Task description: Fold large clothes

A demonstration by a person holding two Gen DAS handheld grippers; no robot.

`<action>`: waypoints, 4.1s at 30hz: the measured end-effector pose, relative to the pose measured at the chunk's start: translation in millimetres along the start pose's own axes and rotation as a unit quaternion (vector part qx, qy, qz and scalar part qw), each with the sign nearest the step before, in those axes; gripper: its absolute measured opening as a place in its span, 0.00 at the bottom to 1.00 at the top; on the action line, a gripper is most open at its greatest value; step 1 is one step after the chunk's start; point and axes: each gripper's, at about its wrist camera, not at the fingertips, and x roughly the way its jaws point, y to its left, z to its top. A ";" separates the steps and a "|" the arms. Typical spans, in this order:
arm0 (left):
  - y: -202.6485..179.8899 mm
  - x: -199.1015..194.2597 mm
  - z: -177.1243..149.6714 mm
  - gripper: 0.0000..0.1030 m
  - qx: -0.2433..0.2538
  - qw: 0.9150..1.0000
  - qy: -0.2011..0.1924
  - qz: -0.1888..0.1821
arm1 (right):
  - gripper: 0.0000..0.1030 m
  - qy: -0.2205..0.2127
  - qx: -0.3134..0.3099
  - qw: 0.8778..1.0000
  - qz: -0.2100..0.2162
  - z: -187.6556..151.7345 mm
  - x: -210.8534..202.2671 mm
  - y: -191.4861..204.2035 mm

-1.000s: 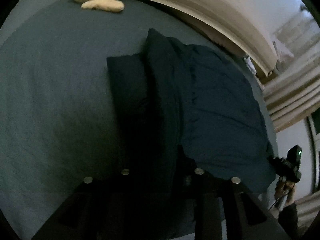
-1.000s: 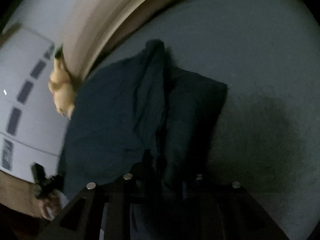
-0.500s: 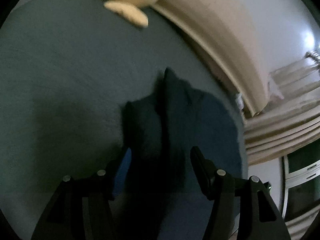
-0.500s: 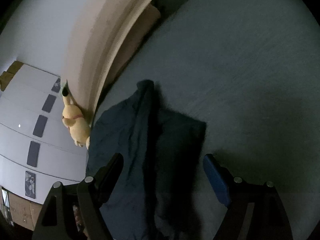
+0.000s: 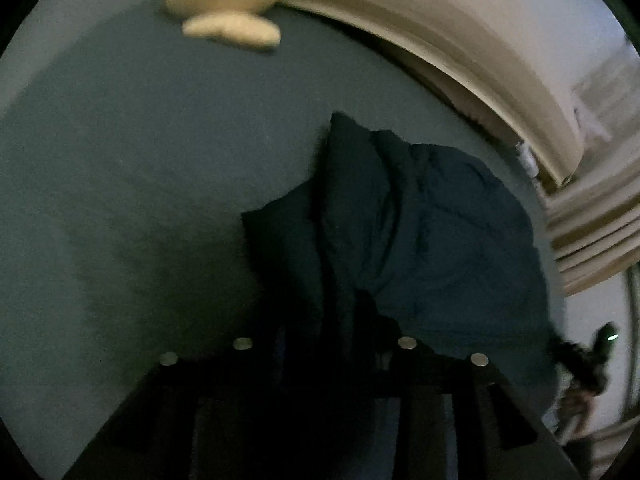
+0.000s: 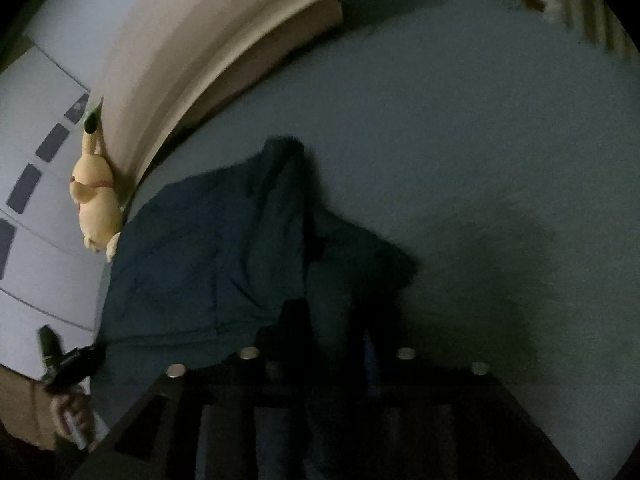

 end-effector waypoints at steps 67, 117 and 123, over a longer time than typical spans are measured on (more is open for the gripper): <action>19.5 9.6 -28.3 0.42 -0.013 0.985 0.064 -0.159 | 0.38 0.073 0.022 0.991 0.113 -24.1 28.0 -8.9; -11.2 -175.8 -114.5 0.51 0.066 0.975 -0.202 0.064 | 0.83 -0.130 0.004 0.989 -0.071 -130.1 -147.2 -11.3; -124.7 -107.4 -105.3 0.59 0.198 0.953 -0.196 0.121 | 0.90 -0.138 -0.107 0.983 -0.059 -115.6 -104.0 92.8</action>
